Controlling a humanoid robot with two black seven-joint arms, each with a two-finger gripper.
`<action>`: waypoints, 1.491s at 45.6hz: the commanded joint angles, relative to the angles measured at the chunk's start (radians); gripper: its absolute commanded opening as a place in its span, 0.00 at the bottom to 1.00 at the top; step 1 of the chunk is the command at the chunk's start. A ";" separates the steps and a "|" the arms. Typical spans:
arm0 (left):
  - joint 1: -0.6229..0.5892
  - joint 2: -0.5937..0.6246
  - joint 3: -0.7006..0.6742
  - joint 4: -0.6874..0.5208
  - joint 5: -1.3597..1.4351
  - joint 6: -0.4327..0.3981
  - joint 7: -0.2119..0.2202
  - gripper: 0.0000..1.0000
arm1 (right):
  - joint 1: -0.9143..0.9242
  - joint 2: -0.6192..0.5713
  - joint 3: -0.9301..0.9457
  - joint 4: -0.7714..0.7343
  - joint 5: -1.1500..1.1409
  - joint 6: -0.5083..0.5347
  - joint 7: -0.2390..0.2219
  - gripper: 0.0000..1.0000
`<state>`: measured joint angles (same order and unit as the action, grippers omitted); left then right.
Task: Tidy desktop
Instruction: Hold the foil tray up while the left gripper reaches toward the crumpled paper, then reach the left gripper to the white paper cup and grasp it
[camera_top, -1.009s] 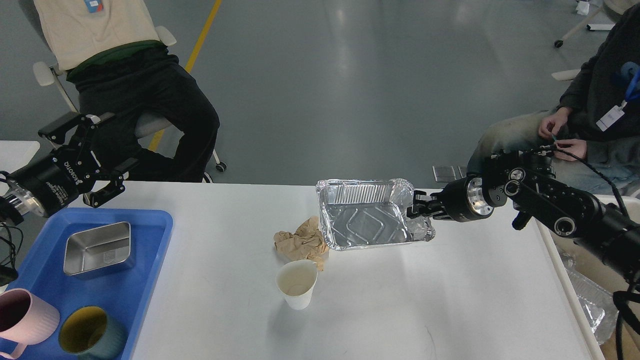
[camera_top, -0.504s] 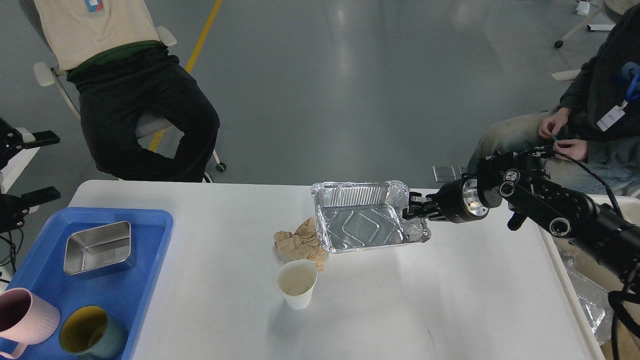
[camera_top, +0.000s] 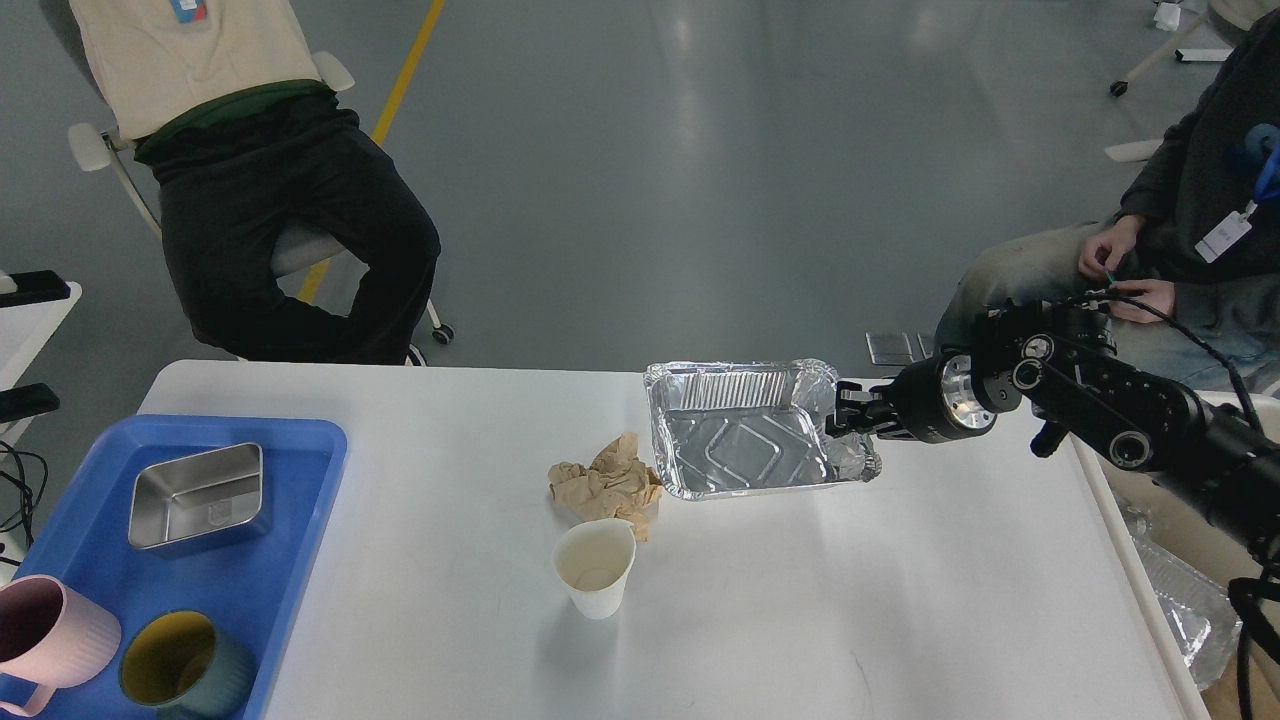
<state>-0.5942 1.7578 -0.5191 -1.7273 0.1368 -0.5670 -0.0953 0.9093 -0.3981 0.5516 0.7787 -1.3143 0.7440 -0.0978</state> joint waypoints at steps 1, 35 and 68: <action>-0.003 -0.020 -0.009 0.003 0.009 0.013 0.026 0.97 | -0.007 -0.024 -0.002 -0.007 -0.002 -0.002 0.001 0.00; -0.003 -0.132 -0.039 0.051 0.141 0.058 0.123 0.97 | -0.023 -0.087 -0.004 -0.010 -0.002 -0.008 -0.010 0.00; -0.424 -0.799 0.267 0.068 0.527 0.090 0.433 0.96 | -0.023 -0.085 -0.002 -0.001 0.003 -0.008 -0.010 0.00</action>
<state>-0.8804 1.0669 -0.4294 -1.6615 0.6254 -0.4789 0.3261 0.8873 -0.4846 0.5493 0.7765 -1.3124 0.7362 -0.1066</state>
